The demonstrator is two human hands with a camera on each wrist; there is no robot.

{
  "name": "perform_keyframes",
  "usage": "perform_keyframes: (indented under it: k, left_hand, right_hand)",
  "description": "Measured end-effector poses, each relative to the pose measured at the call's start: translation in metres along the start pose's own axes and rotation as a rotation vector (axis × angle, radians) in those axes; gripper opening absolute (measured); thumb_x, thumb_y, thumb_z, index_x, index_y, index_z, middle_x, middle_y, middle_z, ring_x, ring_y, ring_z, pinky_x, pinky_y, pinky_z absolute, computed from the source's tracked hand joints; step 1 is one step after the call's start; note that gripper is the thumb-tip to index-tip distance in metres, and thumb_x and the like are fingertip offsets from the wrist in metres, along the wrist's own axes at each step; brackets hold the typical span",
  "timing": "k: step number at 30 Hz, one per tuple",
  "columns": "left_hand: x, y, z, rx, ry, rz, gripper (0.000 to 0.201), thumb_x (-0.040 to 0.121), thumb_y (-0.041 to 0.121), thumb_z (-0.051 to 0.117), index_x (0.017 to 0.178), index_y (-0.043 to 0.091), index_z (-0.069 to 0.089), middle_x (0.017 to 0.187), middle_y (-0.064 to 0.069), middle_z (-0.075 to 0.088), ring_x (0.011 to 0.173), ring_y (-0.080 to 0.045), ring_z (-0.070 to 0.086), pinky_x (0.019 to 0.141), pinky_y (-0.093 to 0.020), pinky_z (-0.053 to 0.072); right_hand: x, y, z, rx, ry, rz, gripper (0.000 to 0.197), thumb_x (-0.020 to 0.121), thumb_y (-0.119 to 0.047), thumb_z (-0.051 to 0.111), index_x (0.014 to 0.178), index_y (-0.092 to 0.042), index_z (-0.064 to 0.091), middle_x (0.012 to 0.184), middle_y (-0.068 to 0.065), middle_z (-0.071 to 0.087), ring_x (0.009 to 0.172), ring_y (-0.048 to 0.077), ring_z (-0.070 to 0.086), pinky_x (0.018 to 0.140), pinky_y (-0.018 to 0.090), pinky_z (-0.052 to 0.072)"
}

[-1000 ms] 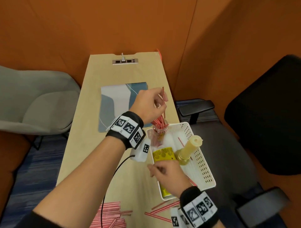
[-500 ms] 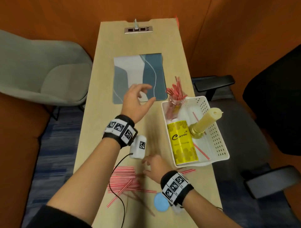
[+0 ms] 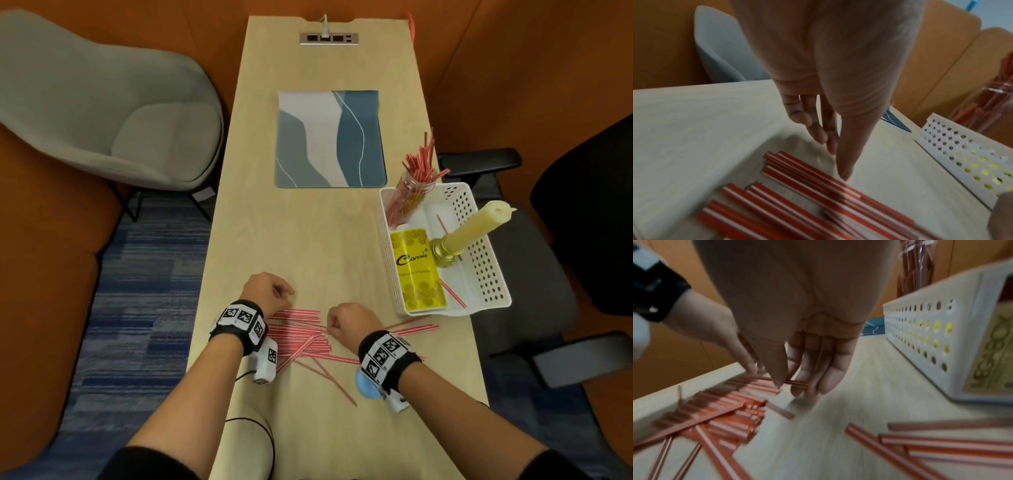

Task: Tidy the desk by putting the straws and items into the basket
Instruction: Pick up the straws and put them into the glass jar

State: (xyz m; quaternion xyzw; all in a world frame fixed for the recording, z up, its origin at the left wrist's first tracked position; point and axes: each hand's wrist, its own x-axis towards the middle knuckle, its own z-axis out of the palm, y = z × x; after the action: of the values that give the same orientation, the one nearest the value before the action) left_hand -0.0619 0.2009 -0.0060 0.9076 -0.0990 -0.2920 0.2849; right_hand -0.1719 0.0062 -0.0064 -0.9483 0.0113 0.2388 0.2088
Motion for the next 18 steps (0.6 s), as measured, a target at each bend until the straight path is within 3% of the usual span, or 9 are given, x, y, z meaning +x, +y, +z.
perform_keyframes:
  k: [4,8,11,18]
  left_hand:
    - [-0.002,-0.005,0.002,0.136,-0.059,0.038,0.020,0.074,0.011,0.078,0.089,0.023,0.078,0.089,0.007,0.071,0.081,-0.009,0.066,0.083,-0.021,0.054]
    - [-0.005,-0.004,0.004,0.199,-0.085,0.066,0.012,0.075,0.023,0.083,0.086,0.022,0.078,0.089,0.008,0.072,0.080,-0.009,0.064,0.081,-0.021,0.052]
    - [-0.004,-0.003,0.004,0.213,-0.123,0.077,0.007,0.080,0.023,0.080,0.084,0.018,0.077,0.089,0.005,0.074,0.078,-0.009,0.063,0.079,-0.020,0.050]
    - [0.000,0.003,0.003,0.338,-0.168,0.157,0.012,0.091,0.017,0.063,0.096,0.014,0.073,0.103,-0.003,0.070,0.096,-0.021,0.065,0.087,-0.029,0.050]
  right_hand:
    - [-0.006,-0.001,-0.021,0.046,0.054,0.033,0.019,0.091,-0.017,0.055,0.097,-0.016,0.073,0.095,0.005,0.071,0.089,0.023,0.065,0.077,0.027,0.047]
    - [-0.013,0.000,-0.045,0.186,0.097,0.028,0.015,0.086,-0.012,0.063,0.090,-0.017,0.077,0.082,0.002,0.070,0.069,0.008,0.056,0.069,0.014,0.040]
    - [-0.017,0.003,-0.055,0.292,0.160,0.047,0.015,0.082,-0.007,0.067,0.084,-0.018,0.077,0.068,-0.008,0.063,0.059,-0.002,0.053,0.063,0.005,0.039]
    - [-0.027,0.008,-0.064,0.501,0.229,0.103,0.012,0.075,-0.006,0.079,0.076,-0.017,0.076,0.067,-0.004,0.067,0.057,-0.004,0.056,0.062,0.007,0.044]
